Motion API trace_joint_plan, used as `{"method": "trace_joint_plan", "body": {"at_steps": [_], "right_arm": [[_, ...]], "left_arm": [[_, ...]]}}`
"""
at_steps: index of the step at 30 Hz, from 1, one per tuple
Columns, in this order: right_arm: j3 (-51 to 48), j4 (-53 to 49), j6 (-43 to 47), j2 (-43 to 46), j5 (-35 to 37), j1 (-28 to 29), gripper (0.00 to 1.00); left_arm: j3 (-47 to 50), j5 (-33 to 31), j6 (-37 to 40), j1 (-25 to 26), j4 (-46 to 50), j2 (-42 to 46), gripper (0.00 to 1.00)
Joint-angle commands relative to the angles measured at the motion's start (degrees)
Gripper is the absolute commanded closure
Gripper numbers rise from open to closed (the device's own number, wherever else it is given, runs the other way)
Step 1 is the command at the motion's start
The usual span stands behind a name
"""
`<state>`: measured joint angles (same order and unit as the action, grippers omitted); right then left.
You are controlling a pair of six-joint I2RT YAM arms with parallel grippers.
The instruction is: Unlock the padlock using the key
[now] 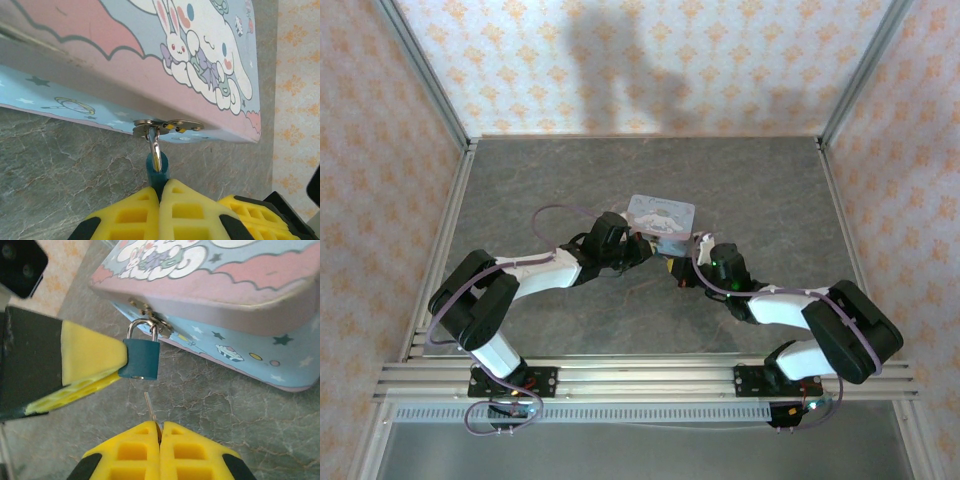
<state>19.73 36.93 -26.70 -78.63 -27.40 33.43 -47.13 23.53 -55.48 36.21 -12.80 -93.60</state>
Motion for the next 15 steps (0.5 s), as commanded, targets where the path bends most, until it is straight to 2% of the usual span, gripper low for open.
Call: {"method": "trace_joint_plan", "body": {"at_steps": [1, 6, 10, 15], "right_arm": [[0.76, 2.41, -8.86, -0.64, -0.16, -0.21, 1.00], [1.15, 4.78, -17.17, -3.71, -1.90, -0.21, 1.00], [0.19, 10.52, -23.90, -6.33, -3.53, -0.12, 1.00], [0.19, 12.97, -27.20, -7.83, -4.16, 0.58, 1.00]], "left_arm": [[0.65, -1.59, -1.38, -0.43, -3.56, 0.55, 0.98], [0.92, -1.88, -1.51, -0.43, -3.58, 0.79, 0.99], [0.95, -1.82, -1.57, -0.43, -3.74, 0.60, 0.99], [0.99, -1.64, -1.76, -0.43, -4.12, 0.33, 0.99]]}}
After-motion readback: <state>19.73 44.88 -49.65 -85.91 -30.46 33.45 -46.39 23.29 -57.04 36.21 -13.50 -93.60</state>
